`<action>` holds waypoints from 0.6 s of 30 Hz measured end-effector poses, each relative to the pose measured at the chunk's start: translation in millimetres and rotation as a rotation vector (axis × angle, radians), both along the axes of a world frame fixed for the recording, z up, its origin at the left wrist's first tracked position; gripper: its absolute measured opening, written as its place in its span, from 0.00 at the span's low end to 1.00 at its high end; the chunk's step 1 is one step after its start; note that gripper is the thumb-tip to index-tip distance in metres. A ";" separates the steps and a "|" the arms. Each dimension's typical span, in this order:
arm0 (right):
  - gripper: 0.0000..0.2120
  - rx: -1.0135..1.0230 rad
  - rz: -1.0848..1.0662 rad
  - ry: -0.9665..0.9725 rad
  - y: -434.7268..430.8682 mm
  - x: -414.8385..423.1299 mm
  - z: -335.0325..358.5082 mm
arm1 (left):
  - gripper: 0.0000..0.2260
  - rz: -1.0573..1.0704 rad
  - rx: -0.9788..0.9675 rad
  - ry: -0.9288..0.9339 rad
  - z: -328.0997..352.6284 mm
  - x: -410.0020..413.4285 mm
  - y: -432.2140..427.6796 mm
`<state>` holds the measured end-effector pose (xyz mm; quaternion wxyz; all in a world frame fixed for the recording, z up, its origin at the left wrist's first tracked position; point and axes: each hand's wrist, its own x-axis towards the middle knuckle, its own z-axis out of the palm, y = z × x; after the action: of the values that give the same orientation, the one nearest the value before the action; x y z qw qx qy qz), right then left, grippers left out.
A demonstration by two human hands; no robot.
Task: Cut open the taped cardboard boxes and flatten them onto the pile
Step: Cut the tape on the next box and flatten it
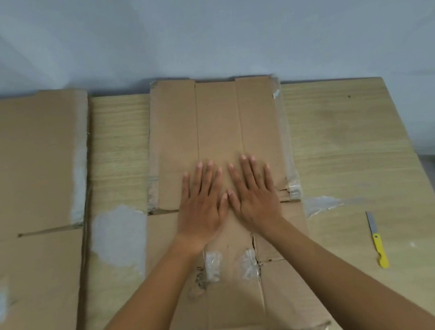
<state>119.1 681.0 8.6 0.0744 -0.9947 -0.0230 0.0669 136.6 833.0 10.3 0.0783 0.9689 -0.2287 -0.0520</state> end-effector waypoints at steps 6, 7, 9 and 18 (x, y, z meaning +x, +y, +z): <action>0.33 -0.068 0.011 0.178 1.5 3.7 15.9 | 0.30 0.009 0.058 0.080 7.2 -0.3 1.1; 0.34 -0.058 0.022 0.211 1.6 -0.6 20.7 | 0.30 0.008 0.060 0.091 7.8 -5.5 4.0; 0.36 -0.024 0.044 0.178 3.8 -22.9 25.9 | 0.30 0.022 0.032 0.057 8.6 -28.3 17.4; 0.31 -0.009 0.106 -0.049 -4.0 -122.4 11.5 | 0.32 0.123 -0.044 0.006 5.1 -109.6 49.6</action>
<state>-3.3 677.0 20.0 0.0655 -0.9938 -0.0769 0.0467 27.1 882.6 15.4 0.1032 0.9790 -0.1698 -0.0449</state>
